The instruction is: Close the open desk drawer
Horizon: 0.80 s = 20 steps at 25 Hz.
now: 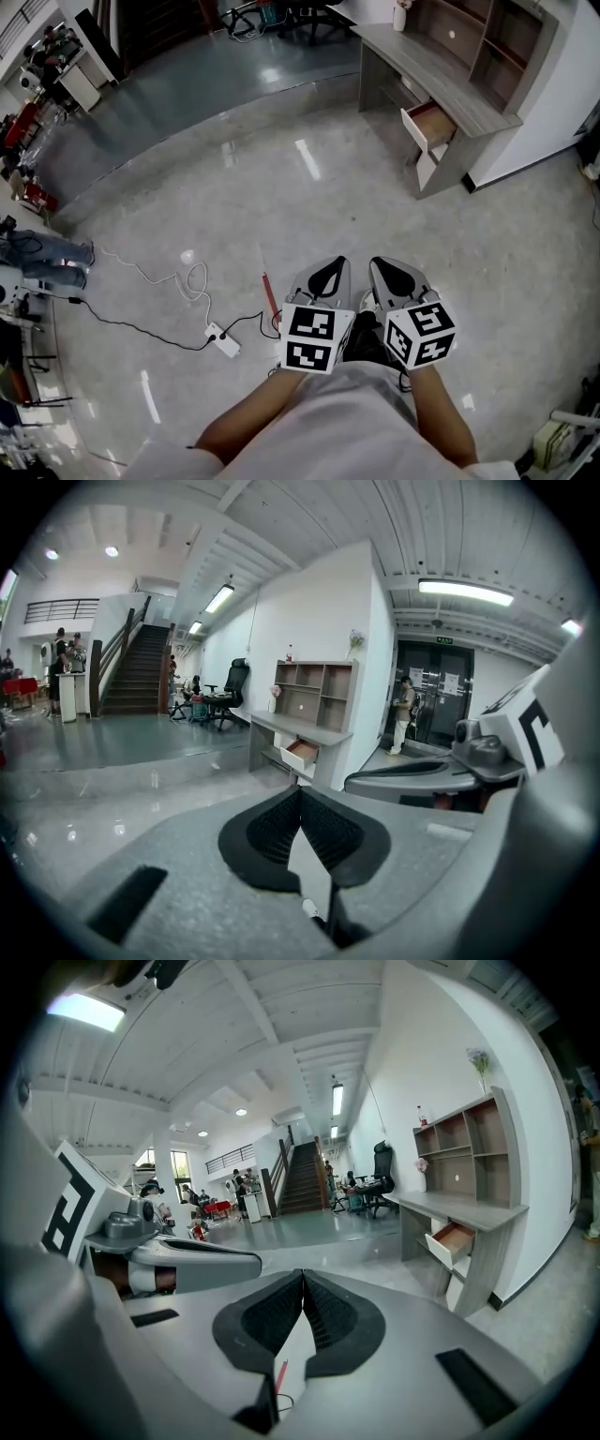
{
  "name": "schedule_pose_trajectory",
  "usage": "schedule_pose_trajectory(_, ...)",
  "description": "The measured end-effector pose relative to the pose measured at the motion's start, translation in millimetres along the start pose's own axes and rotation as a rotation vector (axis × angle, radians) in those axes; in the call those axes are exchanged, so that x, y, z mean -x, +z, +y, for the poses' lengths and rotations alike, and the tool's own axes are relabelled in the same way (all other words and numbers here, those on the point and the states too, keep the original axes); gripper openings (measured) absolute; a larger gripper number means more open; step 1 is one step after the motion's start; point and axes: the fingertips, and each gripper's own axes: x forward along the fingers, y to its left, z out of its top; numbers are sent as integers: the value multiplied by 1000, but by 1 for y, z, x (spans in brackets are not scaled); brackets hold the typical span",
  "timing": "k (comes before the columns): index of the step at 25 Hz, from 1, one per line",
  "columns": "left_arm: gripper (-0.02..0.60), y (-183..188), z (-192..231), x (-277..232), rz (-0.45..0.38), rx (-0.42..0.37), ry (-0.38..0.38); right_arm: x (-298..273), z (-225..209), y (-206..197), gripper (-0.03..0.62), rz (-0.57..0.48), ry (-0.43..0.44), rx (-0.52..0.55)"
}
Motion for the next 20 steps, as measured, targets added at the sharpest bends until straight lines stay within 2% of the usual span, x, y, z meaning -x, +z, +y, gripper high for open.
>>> schedule_pose_trajectory(8, 3, 29, 25, -88, 40, 15, 29, -67, -62, 22, 2, 34, 50, -17)
schedule_pose_trajectory(14, 3, 57, 39, -172, 80, 30, 25, -114, -131, 39, 2, 83, 54, -40)
schedule_pose_trajectory(20, 3, 89, 43, -240, 103, -7, 33, -149, -197, 67, 2, 71, 57, -58)
